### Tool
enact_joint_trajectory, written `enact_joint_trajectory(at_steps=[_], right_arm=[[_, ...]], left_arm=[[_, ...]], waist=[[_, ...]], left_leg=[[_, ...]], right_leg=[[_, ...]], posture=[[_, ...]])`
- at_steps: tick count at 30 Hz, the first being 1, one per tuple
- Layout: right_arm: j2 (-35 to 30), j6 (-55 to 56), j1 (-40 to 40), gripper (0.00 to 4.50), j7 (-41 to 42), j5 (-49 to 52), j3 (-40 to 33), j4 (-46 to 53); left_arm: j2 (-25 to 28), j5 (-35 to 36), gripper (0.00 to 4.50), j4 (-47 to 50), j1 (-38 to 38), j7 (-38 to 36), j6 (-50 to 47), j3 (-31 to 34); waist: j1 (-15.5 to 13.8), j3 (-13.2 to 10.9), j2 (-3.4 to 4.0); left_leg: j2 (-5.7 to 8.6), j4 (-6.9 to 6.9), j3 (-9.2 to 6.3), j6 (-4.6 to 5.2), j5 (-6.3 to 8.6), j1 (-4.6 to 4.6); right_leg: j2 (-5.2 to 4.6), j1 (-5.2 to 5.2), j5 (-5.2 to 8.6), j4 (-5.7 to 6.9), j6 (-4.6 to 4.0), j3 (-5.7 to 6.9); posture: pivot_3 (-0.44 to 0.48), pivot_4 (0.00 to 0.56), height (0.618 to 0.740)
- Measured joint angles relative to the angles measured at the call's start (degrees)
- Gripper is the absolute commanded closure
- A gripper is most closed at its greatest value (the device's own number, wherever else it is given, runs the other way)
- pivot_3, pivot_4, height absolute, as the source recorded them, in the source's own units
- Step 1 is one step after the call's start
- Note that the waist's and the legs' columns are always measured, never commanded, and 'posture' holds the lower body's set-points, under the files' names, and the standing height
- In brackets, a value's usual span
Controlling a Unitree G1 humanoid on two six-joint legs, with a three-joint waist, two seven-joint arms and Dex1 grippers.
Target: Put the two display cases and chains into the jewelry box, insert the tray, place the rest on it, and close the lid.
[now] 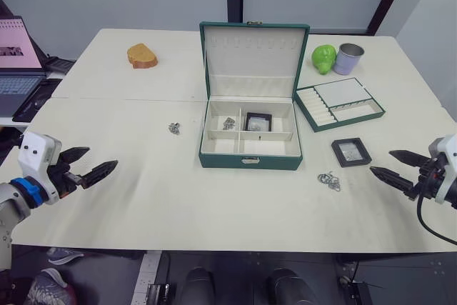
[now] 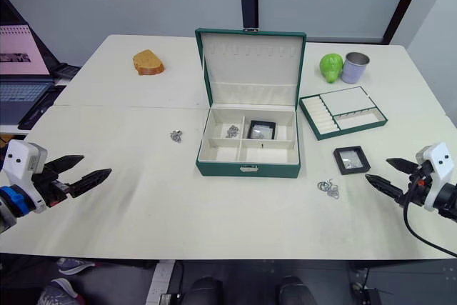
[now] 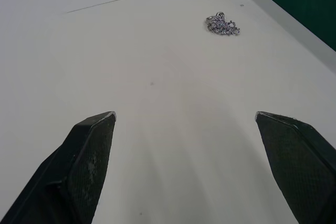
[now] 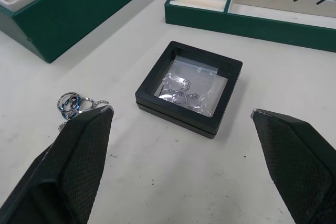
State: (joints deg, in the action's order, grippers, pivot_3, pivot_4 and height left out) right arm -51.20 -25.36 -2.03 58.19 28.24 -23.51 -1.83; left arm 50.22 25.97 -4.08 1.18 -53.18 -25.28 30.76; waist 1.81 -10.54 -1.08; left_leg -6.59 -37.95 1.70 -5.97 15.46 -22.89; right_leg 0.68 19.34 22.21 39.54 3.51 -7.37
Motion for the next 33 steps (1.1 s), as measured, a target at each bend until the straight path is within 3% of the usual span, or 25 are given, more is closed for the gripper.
enact_joint_trajectory(at_steps=[7,11,17,22,27,33], right_arm=[[-0.4,-2.0,-2.2,0.0,1.5,1.4,0.4,1.7],[-0.3,-6.6,-9.0,0.0,1.4,5.6,2.6,7.4],[2.9,-14.1,-21.9,0.0,-1.3,12.8,8.6,16.2],[9.3,-17.5,-32.0,0.0,-4.1,14.4,17.2,19.2],[12.6,-17.5,-38.7,0.0,-6.0,10.6,23.6,16.9],[14.4,-16.6,-42.9,0.0,-6.2,7.8,25.6,13.2]], left_arm=[[-0.5,0.4,0.06,1.2,0.7,1.4,-1.0,-0.1],[-3.9,3.4,0.06,5.2,3.3,4.7,-3.9,-0.1],[-11.2,4.6,0.06,11.0,7.0,13.5,-8.3,-4.1],[-19.2,0.8,0.06,12.4,13.7,24.5,-9.5,-11.1],[-25.1,-3.1,0.06,10.1,18.8,33.0,-9.3,-14.8],[-29.5,-6.8,0.06,6.5,23.5,40.0,-9.0,-17.0]], waist=[[0.0,0.0,0.0],[0.0,0.0,0.02],[0.0,0.0,0.01],[-0.2,0.0,-0.01],[0.0,0.0,-0.02],[0.0,0.0,-0.02]], left_leg=[[0.0,-0.02,0.0,0.0,0.0,0.0],[-0.03,-0.07,-0.03,0.0,0.0,0.03],[-0.03,-0.13,-0.06,0.0,0.0,-0.01],[-0.01,-0.25,-0.11,0.0,0.0,-0.05],[-0.02,-0.24,-0.11,0.0,0.0,-0.05],[-0.01,-0.25,-0.11,0.01,0.0,-0.06]], right_leg=[[0.0,0.0,0.0,0.05,0.0,0.0],[0.02,0.02,0.0,0.24,0.0,0.01],[0.02,0.04,0.0,0.31,0.0,0.01],[0.0,0.05,0.0,0.36,0.0,0.05],[0.01,0.1,0.0,0.4,0.0,0.05],[0.01,0.1,-0.01,0.41,0.0,0.05]], posture=[[0.0,0.15,0.74],[0.0,0.15,0.74],[0.0,0.15,0.74],[0.0,0.15,0.74],[0.0,0.15,0.74],[0.0,0.15,0.74]])
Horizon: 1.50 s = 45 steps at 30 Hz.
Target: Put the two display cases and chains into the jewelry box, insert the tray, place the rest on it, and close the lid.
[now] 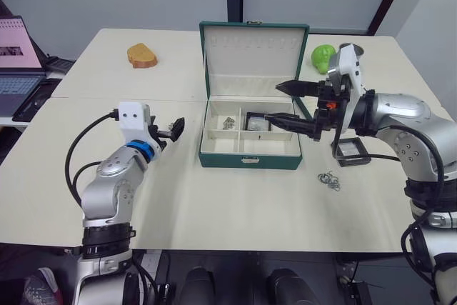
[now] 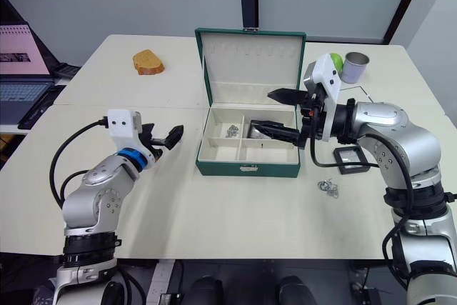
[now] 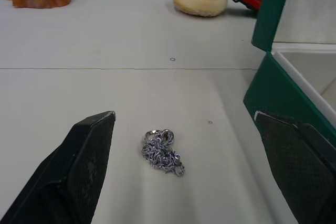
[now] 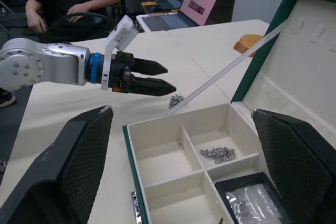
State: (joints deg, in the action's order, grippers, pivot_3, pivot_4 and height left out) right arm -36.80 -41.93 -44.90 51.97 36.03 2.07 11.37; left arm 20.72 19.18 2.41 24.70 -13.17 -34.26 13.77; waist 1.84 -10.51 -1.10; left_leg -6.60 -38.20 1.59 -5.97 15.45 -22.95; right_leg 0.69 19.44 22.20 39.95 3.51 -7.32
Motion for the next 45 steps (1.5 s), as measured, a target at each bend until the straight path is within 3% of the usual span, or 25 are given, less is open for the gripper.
enact_joint_trajectory(at_steps=[6,14,27,30,40,43,45], right_arm=[[1.5,0.3,-0.8,0.0,0.2,-1.5,0.9,-0.7],[1.9,-0.1,-0.9,0.0,-0.2,-1.5,1.0,-0.2],[1.0,-1.1,-0.9,0.0,-0.8,-1.1,0.7,1.2],[1.0,-1.1,-0.9,0.0,-0.9,-1.4,0.7,0.6],[1.0,-1.0,-1.3,0.0,-0.7,-1.5,0.2,-0.5],[1.0,-0.8,-1.3,0.0,-0.5,-1.5,0.1,-0.6],[1.0,-0.5,-1.3,0.0,-0.3,-1.5,-0.1,-0.7]], left_arm=[[-1.0,-3.7,0.06,-8.9,2.6,3.6,2.0,-0.5],[-1.6,-7.1,0.06,-20.3,8.3,2.7,6.2,-3.4],[-1.7,-8.2,0.06,-22.7,10.1,2.5,5.6,-4.0],[-1.7,-8.4,0.62,-22.7,10.2,2.5,5.3,-4.0],[-1.2,-9.0,3.57,-22.4,10.1,2.5,3.8,-2.8],[-1.3,-9.1,4.18,-22.1,10.0,2.5,3.6,-2.6],[-1.3,-9.1,4.18,-22.1,10.0,2.5,3.6,-2.7]], waist=[[0.0,0.0,0.0],[0.0,0.0,0.0],[0.0,0.0,0.03],[0.0,0.0,0.03],[-0.1,0.0,0.03],[-0.1,0.0,0.03],[-0.1,0.0,0.03]], left_leg=[[-0.01,0.02,0.0,0.0,0.0,-0.01],[0.01,0.02,0.0,-0.01,-0.01,-0.03],[0.01,0.03,0.0,-0.01,-0.01,-0.01],[0.02,0.02,0.0,-0.01,-0.01,-0.01],[0.02,0.02,0.0,-0.01,-0.01,-0.01],[0.02,0.02,0.0,-0.01,-0.01,0.0],[0.02,0.02,-0.01,-0.01,-0.01,0.0]], right_leg=[[0.01,0.05,0.0,0.02,0.0,0.01],[-0.01,0.05,0.0,0.02,0.0,0.03],[0.0,0.04,0.0,0.04,0.0,0.03],[0.0,0.03,0.0,0.04,0.0,0.02],[-0.01,0.02,0.0,0.04,0.0,0.03],[-0.01,0.02,0.0,0.04,0.0,0.03],[-0.01,0.01,0.0,0.03,0.0,0.03]], posture=[[0.0,0.15,0.74],[0.0,0.15,0.74],[0.0,0.15,0.74],[0.0,0.15,0.74],[0.0,0.15,0.74],[0.0,0.15,0.74],[0.0,0.15,0.74]])
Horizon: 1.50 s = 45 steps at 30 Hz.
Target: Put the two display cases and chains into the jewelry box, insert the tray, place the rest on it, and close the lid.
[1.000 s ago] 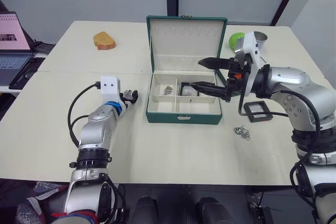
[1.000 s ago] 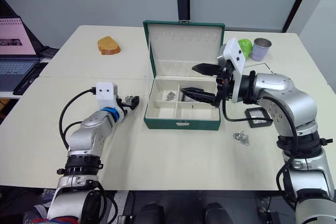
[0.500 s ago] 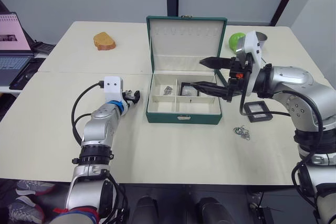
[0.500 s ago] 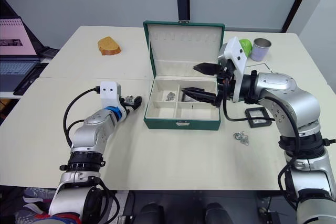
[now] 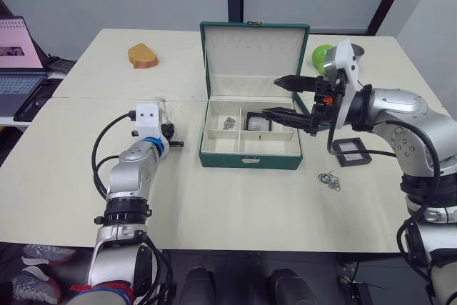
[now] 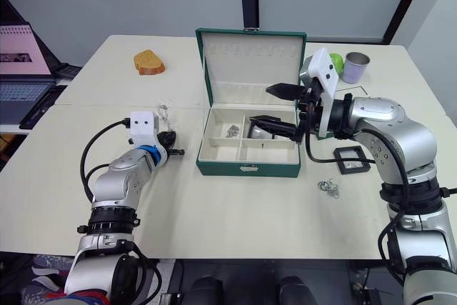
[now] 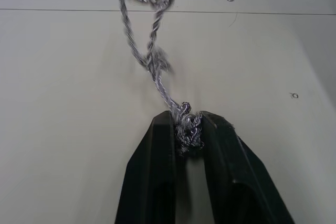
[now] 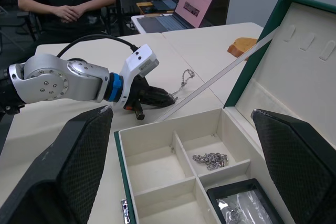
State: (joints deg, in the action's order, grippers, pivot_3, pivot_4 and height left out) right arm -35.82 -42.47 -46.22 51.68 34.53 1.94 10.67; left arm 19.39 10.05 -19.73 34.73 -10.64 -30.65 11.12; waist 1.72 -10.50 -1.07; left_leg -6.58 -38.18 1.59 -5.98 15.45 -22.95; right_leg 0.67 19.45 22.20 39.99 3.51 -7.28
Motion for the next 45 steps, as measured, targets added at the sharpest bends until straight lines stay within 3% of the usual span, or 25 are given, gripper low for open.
enact_joint_trajectory(at_steps=[17,20,32,45], right_arm=[[0.4,1.8,0.0,0.0,0.8,0.0,-0.6,-0.8],[0.4,2.0,0.0,0.0,0.9,0.0,-0.6,-0.8],[0.9,3.4,0.0,0.0,2.3,-1.2,-0.5,-2.3],[1.0,4.1,0.0,0.0,3.3,-1.9,-0.5,-3.7]], left_arm=[[0.3,0.1,4.18,0.2,0.2,-0.2,-0.1,0.1],[-0.1,0.2,4.5,0.7,0.1,-0.1,-0.2,0.5],[-0.2,4.5,4.5,14.0,0.3,-0.1,-4.8,2.1],[4.7,7.9,4.5,23.0,2.1,-3.1,-11.1,2.3]], waist=[[0.0,0.0,0.0],[0.0,0.0,-0.01],[0.1,0.0,-0.02],[0.1,0.0,-0.02]], left_leg=[[0.0,0.0,-0.01,0.0,0.0,0.0],[-0.01,0.0,-0.01,0.0,0.0,-0.01],[-0.02,0.03,0.01,0.0,0.0,-0.06],[-0.02,0.04,0.01,0.0,0.0,-0.05]], right_leg=[[0.0,-0.02,0.0,-0.01,0.0,0.01],[0.0,-0.01,0.0,-0.01,0.0,0.01],[0.01,0.06,0.0,-0.03,0.0,-0.01],[0.01,0.06,0.0,-0.04,0.0,-0.01]], posture=[[0.0,0.15,0.74],[0.0,0.15,0.74],[0.0,0.15,0.74],[0.0,0.15,0.74]])
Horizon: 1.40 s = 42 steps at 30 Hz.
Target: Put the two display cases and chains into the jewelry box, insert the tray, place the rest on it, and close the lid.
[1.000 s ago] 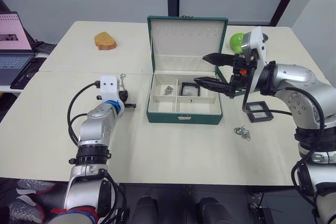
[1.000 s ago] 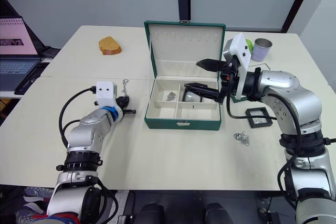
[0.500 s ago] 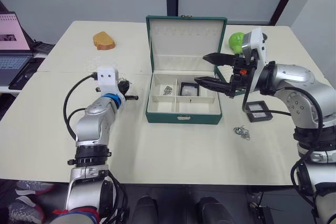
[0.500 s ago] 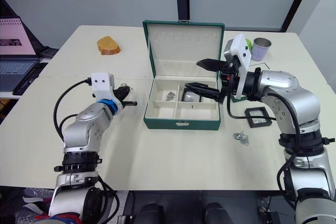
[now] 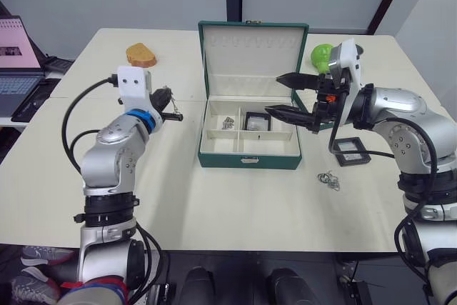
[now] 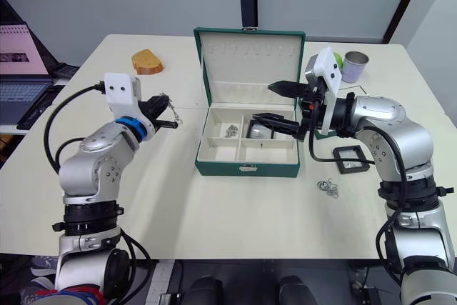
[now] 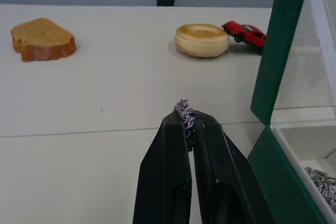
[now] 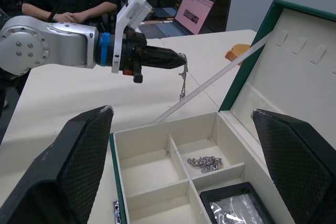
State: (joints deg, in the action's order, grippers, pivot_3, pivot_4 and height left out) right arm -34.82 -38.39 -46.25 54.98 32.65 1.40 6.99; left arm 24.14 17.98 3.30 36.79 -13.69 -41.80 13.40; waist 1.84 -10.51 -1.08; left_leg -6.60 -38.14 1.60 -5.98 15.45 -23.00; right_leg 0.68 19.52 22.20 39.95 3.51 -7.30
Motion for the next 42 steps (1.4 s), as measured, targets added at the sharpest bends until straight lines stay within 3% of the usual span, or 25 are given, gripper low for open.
enact_joint_trajectory(at_steps=[8,16,22,28,42], right_arm=[[-1.6,-0.2,0.7,0.0,0.1,0.5,-1.5,0.9],[-3.7,-0.8,2.7,0.0,-1.0,2.4,-5.7,4.5],[-3.8,-1.3,5.6,0.0,-4.2,3.1,-7.7,8.3],[-3.9,-2.7,9.6,0.0,-7.5,4.7,-9.1,13.3],[-5.5,-4.7,12.2,0.0,-11.4,7.1,-11.4,17.5]], left_arm=[[7.2,5.9,4.5,4.7,1.5,-8.3,-6.0,0.0],[17.9,14.8,4.5,5.7,6.5,-26.9,-8.2,-1.5],[23.0,17.3,4.5,5.2,7.8,-41.7,-6.4,-7.7],[23.3,13.3,4.5,2.5,7.2,-50.8,0.1,-16.3],[20.6,6.3,4.5,-1.4,4.3,-53.2,7.3,-21.5]], waist=[[0.0,0.0,-0.02],[0.0,0.0,-0.01],[0.0,0.0,0.0],[0.0,0.0,0.0],[0.0,0.0,0.0]], left_leg=[[0.0,0.03,0.01,-0.01,0.0,-0.04],[-0.01,0.08,0.02,0.0,0.0,-0.02],[0.0,0.1,0.05,0.0,0.0,-0.02],[0.01,0.08,0.05,0.0,0.0,-0.04],[0.01,0.1,0.06,0.01,0.01,-0.05]], right_leg=[[0.0,0.09,0.0,0.0,0.0,0.0],[0.02,0.12,0.0,-0.04,0.0,-0.02],[0.02,0.14,0.0,-0.05,0.0,-0.04],[0.03,0.16,0.0,-0.04,0.0,-0.06],[0.05,0.18,0.0,-0.06,0.0,-0.11]], posture=[[0.0,0.15,0.74],[0.0,0.15,0.74],[0.0,0.15,0.74],[0.0,0.15,0.74],[0.0,0.15,0.74]])
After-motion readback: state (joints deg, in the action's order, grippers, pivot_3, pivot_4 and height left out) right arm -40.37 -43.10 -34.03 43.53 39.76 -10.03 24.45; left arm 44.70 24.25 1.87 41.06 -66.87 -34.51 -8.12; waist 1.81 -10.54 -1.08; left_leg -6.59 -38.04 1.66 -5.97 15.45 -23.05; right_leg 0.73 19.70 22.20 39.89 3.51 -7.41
